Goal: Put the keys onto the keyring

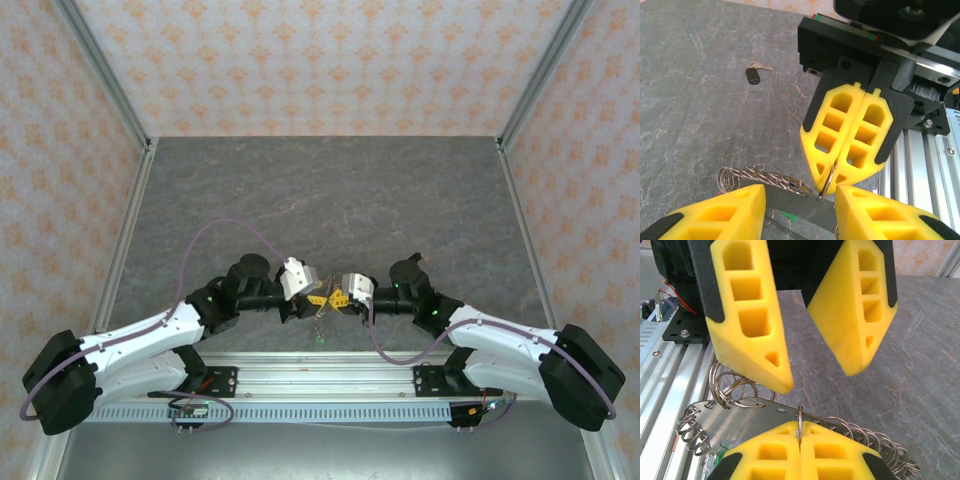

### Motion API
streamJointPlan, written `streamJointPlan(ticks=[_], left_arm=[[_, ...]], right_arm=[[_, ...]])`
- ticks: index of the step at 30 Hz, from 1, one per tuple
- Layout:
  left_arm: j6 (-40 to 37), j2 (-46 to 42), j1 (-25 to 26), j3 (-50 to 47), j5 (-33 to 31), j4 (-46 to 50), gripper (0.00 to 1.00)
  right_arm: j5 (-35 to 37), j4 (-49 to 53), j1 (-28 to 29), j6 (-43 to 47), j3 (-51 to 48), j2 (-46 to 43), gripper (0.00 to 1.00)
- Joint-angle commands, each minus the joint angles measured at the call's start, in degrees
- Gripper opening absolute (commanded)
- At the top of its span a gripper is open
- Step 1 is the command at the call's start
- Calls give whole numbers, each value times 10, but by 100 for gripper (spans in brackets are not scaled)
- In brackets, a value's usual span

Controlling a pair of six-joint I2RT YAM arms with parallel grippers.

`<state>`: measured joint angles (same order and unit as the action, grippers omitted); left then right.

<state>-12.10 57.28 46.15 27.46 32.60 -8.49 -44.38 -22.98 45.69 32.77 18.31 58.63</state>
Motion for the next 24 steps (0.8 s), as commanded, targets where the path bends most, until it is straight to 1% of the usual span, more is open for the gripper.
streamJointPlan(ticks=[1, 3, 5, 7, 17, 20, 24], left_arm=[[-25, 1, 10, -2, 1, 23, 41], [-27, 12, 11, 5, 3, 27, 38], [-37, 23, 12, 15, 11, 39, 33], [-46, 34, 14, 24, 21, 51, 29], [-47, 30, 18, 19, 20, 35, 27], [-50, 35, 23, 23, 20, 41, 22], [-52, 45, 28, 28, 14, 43, 20]], right_arm=[[-18, 33, -2, -12, -8, -7, 0], [-20, 34, -2, -13, -8, -7, 0], [-21, 35, -2, -16, -7, -8, 0], [-22, 36, -2, -17, -6, -9, 0], [-30, 50, -1, -21, 1, -10, 0], [-39, 59, -2, -21, 9, -6, 0], [-46, 74, -2, -18, 22, -2, 0]])
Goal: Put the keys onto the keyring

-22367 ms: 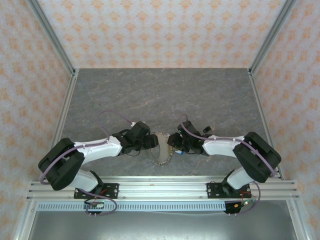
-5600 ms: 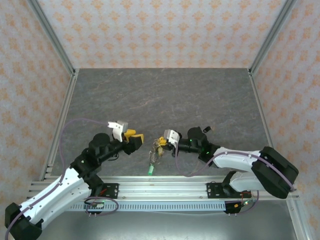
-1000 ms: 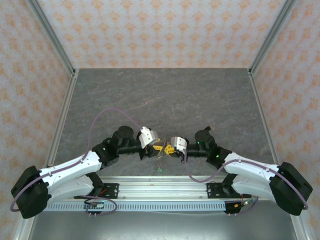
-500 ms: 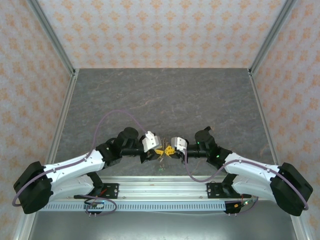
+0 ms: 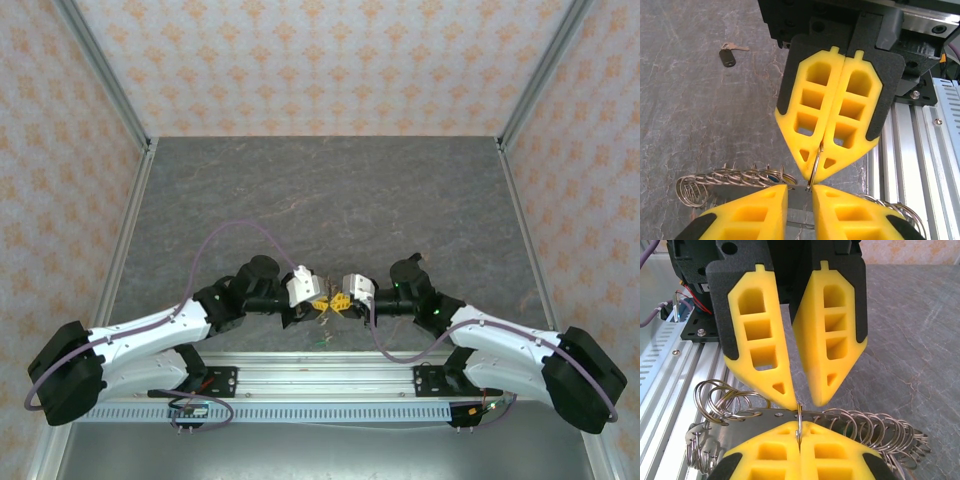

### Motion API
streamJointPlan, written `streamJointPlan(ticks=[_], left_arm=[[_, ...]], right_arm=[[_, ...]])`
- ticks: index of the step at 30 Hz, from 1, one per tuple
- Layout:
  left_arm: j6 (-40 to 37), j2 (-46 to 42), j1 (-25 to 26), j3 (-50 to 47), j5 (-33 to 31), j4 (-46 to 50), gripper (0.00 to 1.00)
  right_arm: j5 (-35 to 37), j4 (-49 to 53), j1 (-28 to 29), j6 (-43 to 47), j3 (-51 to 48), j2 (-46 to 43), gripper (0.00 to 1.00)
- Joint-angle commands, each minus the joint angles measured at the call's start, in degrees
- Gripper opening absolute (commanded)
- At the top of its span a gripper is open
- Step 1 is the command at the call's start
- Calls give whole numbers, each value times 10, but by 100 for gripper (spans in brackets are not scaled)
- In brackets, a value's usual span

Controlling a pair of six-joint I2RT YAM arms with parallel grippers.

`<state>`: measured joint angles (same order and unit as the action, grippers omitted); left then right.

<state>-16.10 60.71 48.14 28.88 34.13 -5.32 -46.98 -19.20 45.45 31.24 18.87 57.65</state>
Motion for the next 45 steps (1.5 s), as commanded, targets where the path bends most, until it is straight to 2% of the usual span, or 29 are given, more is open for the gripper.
streamJointPlan(ticks=[1, 9, 10, 15, 21, 27, 33, 45], left_arm=[[-13, 12, 9, 14, -1, 10, 20], [-24, 28, 18, 29, -2, 24, 19], [-29, 30, 19, 31, 0, 27, 16], [-32, 40, 20, 41, 7, 40, 11], [-31, 38, 25, 35, -11, 24, 0], [-15, 6, 25, 3, -52, -17, 0], [9, -40, 25, -41, -72, -63, 0], [24, -56, 25, -59, -70, -76, 0]], right_arm=[[-21, 43, 1, -2, 20, 9, 0], [-22, 83, 1, 6, 43, 15, 1], [-22, 84, 1, 6, 44, 15, 1], [-24, 94, 1, 4, 56, 23, 3], [-24, 107, 1, 5, 63, 32, 6], [19, 115, 1, 8, 48, 15, 15], [45, 83, 1, 4, 22, -4, 16], [12, -20, 1, -16, -5, -14, 19]])
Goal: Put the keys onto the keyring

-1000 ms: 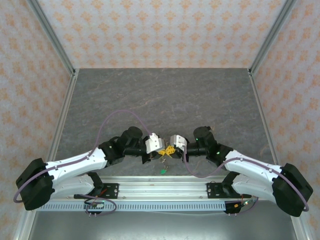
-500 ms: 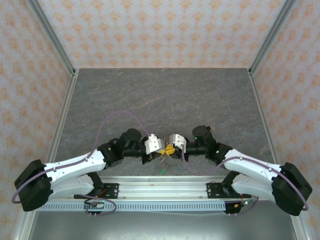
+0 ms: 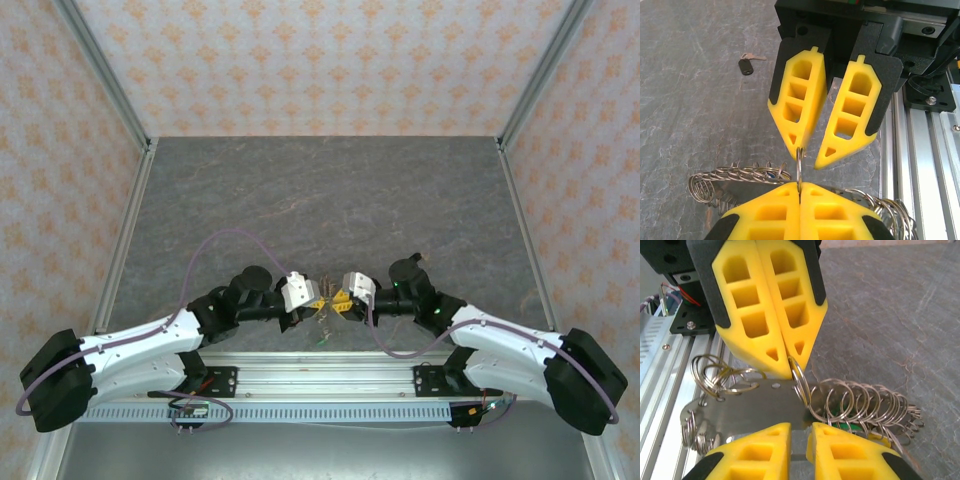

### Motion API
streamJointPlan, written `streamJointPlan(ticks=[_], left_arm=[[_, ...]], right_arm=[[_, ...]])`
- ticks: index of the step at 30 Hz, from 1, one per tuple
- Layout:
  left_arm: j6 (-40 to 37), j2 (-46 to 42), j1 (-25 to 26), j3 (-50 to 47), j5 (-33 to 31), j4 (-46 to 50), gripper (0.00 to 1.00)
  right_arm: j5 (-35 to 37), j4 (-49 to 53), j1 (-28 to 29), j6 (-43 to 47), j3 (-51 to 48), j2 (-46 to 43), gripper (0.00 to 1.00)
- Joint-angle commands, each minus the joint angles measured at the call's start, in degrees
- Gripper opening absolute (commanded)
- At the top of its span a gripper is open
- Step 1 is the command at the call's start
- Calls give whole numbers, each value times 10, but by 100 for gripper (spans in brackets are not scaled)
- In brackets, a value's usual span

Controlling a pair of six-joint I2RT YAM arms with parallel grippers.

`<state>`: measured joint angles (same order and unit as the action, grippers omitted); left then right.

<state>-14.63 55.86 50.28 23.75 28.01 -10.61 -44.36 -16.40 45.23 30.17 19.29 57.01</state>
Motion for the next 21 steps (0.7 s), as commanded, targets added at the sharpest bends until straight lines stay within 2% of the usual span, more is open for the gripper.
streamJointPlan(ticks=[1, 5, 13, 17, 20, 21], left_arm=[[10, -7, 3, -8, -8, -25, 0], [12, -6, 4, -8, -4, -27, 0], [15, -1, 3, -7, -1, -30, 0], [18, 0, 3, -6, -1, -33, 0], [19, 0, 3, -5, -5, -35, 0], [20, 1, 3, -5, -6, -35, 0]], right_arm=[[-11, -57, 3, -6, -12, -7, 19], [1, -88, 3, -5, -20, -3, 20], [-22, -129, 3, -13, -19, 18, 20], [-21, -122, 3, -12, -15, 26, 11], [-19, -110, 3, -9, -11, 26, 0], [-21, -105, 3, -9, -7, 25, 0]])
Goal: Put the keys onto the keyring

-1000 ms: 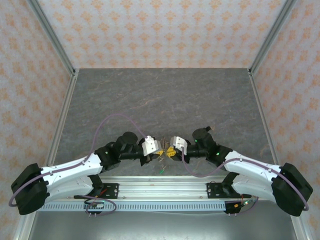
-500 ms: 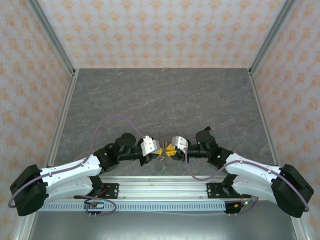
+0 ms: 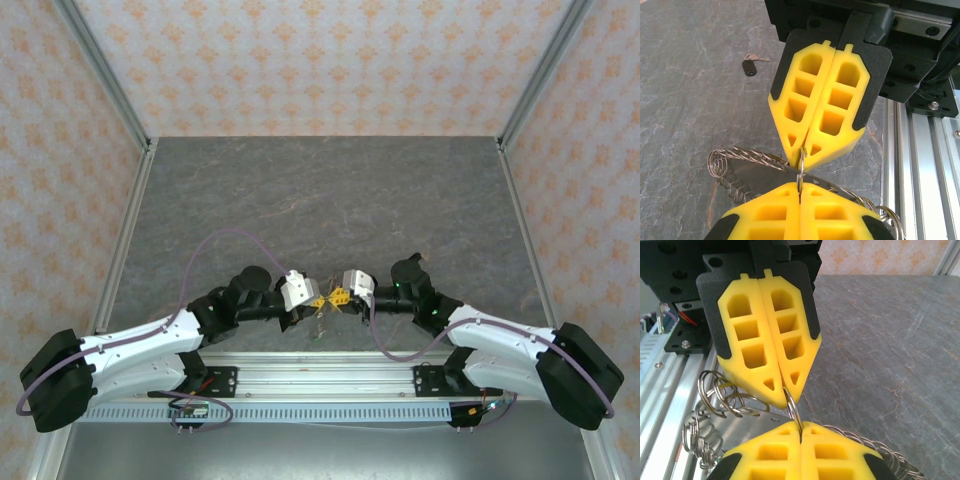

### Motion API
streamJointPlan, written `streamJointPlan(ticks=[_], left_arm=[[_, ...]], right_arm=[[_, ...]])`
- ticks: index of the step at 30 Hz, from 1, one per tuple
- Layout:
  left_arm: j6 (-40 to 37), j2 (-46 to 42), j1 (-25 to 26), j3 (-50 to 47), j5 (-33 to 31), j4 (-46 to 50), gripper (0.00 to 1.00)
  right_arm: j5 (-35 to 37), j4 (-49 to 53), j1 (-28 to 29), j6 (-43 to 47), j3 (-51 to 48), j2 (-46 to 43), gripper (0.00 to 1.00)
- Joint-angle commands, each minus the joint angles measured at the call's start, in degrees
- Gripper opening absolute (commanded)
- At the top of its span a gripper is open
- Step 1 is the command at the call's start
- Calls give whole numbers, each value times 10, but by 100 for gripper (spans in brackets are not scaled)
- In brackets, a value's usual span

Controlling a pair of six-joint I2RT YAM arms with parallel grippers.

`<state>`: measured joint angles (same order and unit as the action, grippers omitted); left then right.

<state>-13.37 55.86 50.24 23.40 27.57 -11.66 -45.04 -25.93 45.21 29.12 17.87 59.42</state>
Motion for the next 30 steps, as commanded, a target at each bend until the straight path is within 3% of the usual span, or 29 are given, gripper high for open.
streamJointPlan(ticks=[1, 9, 30], left_arm=[[6, 2, 4, -2, -2, -22, 0], [5, 14, 4, 9, 6, -15, 12], [4, 8, 4, 9, 17, -26, 15]], right_arm=[[-17, -6, 3, 1, 8, 0, 0], [-38, 20, 3, 3, 27, 1, 0], [-34, 24, 3, 1, 34, 19, 0]])
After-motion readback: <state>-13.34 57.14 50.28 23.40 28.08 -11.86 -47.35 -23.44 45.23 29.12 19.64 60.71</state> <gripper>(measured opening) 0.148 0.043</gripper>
